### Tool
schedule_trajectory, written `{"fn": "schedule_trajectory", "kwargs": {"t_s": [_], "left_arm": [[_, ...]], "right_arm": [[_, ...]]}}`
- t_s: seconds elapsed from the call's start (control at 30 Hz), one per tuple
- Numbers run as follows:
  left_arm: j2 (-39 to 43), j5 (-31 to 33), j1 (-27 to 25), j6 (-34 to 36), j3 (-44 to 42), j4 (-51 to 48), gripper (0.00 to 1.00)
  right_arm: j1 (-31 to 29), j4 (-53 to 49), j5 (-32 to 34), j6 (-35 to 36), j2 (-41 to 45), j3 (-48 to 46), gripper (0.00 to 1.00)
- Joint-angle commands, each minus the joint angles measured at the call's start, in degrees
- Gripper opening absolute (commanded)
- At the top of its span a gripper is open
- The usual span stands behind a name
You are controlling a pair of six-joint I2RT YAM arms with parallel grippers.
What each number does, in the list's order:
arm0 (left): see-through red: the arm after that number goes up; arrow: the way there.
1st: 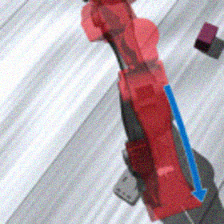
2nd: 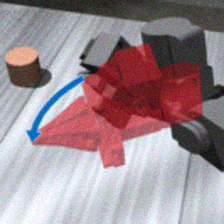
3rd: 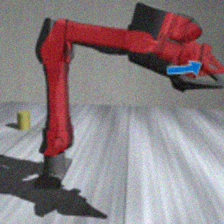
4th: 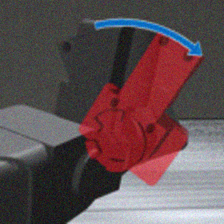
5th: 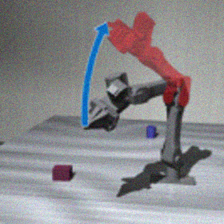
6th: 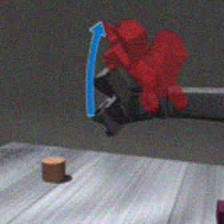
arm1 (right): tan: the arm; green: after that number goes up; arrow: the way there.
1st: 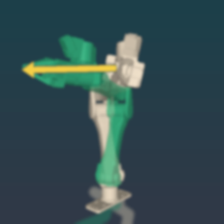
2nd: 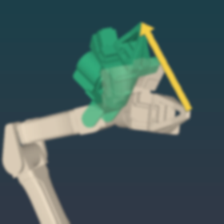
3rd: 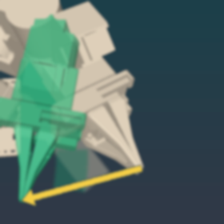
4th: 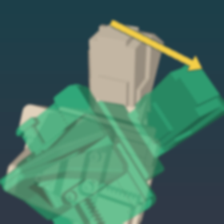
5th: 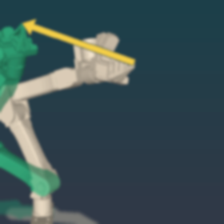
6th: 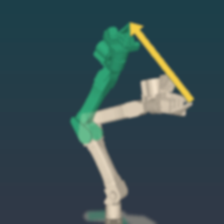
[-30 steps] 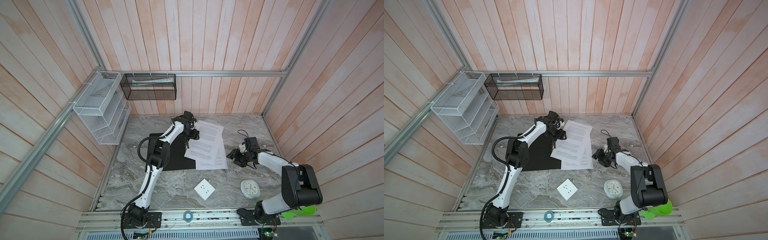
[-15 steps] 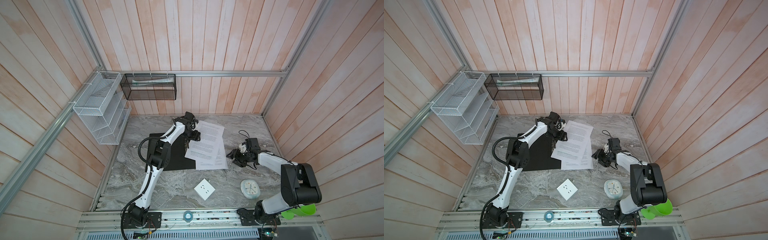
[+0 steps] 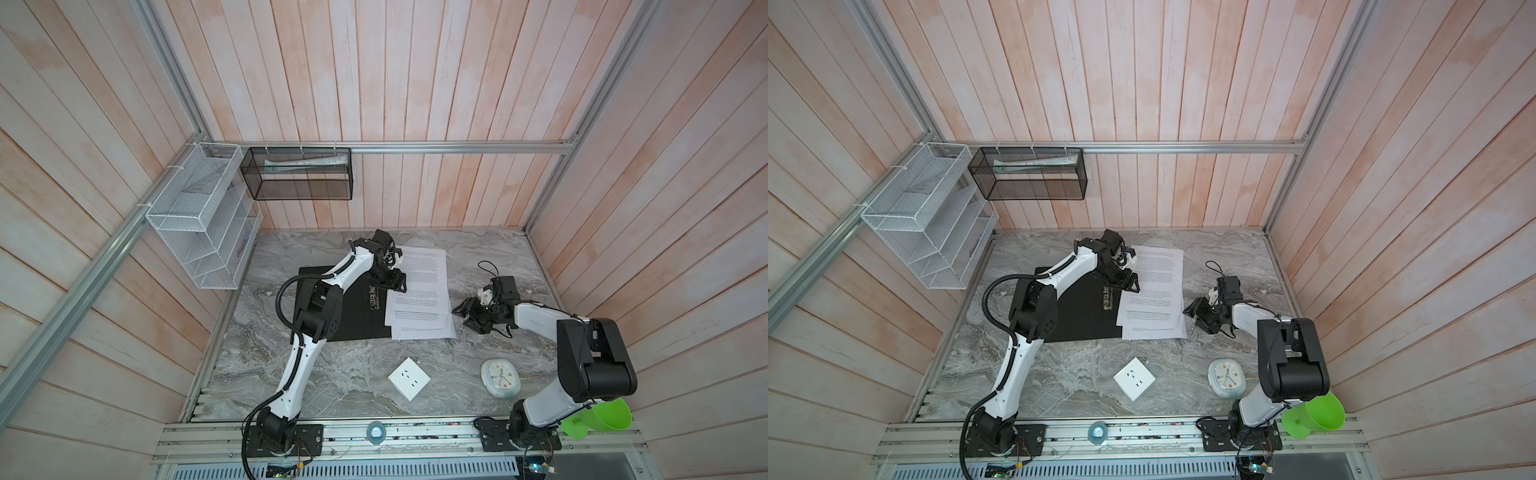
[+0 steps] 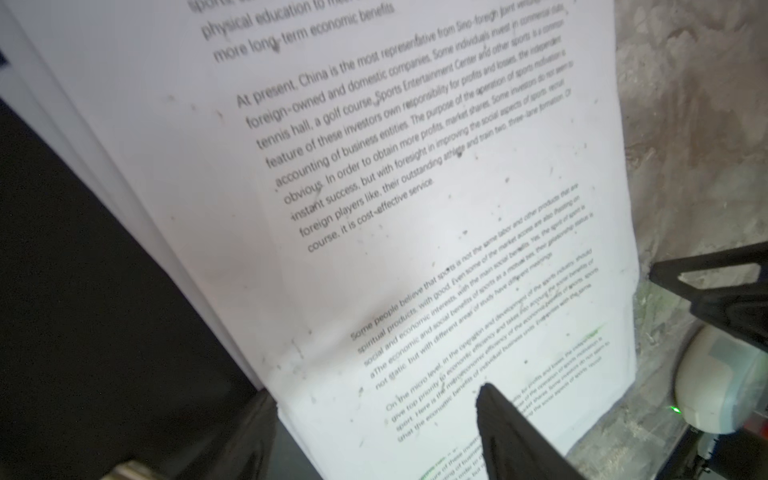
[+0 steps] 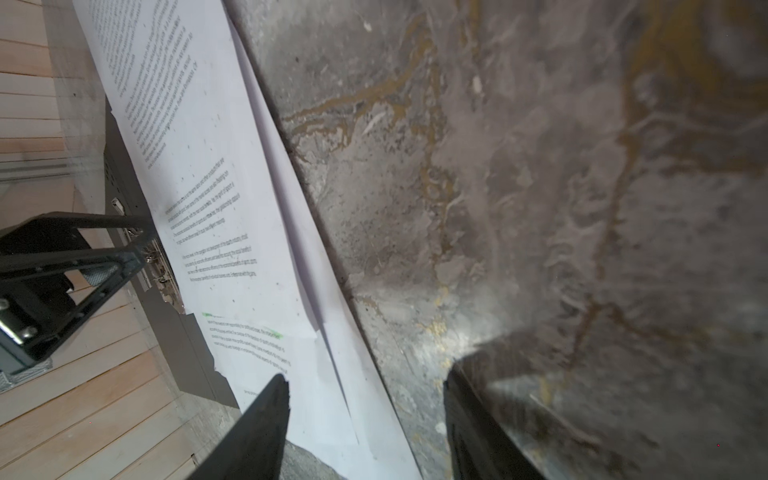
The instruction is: Put the files into the folder
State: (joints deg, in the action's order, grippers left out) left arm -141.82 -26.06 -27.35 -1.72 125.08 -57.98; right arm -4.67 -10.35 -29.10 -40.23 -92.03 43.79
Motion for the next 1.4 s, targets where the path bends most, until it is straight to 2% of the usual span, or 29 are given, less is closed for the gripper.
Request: {"fn": "schedule_trajectory", "kwargs": {"t_s": [0.0, 0.17, 0.37, 0.6, 0.77, 0.87, 1.1, 1.37], "left_arm": [[2.8, -0.3, -0.2, 0.1, -1.4, -3.1, 0.78], [6.9, 1.6, -0.1, 2.8, 1.1, -4.9, 0.78], [14.5, -0.7, 1.6, 5.9, 2.0, -6.5, 0.78], [24.5, -6.5, 12.5, 4.2, -8.3, -3.1, 0.78], [27.9, -12.8, 21.4, 4.0, -16.1, -1.6, 0.78], [30.1, -14.0, 24.4, 3.9, -22.8, 1.1, 0.77], [32.3, -14.6, 25.5, 3.4, -34.7, 7.2, 0.77], [29.0, -20.8, 25.4, 4.7, -35.5, 8.1, 0.77]], "right_arm": [[0.3, -1.0, 0.0, 1.4, -2.0, 1.6, 0.62], [0.3, -2.9, -0.8, 3.5, -5.1, 4.6, 0.62], [0.2, -4.7, -2.3, 5.8, -10.1, 9.5, 0.62], [-1.2, -8.0, -3.9, 8.3, -14.2, 14.0, 0.62], [-3.1, -9.0, -5.3, 8.9, -15.8, 16.0, 0.61], [-4.3, -9.8, -5.6, 9.1, -16.3, 17.8, 0.61], [-6.4, -11.8, -5.4, 9.2, -16.6, 20.0, 0.61], [-8.0, -15.8, -4.6, 11.8, -16.6, 21.6, 0.61]]}}
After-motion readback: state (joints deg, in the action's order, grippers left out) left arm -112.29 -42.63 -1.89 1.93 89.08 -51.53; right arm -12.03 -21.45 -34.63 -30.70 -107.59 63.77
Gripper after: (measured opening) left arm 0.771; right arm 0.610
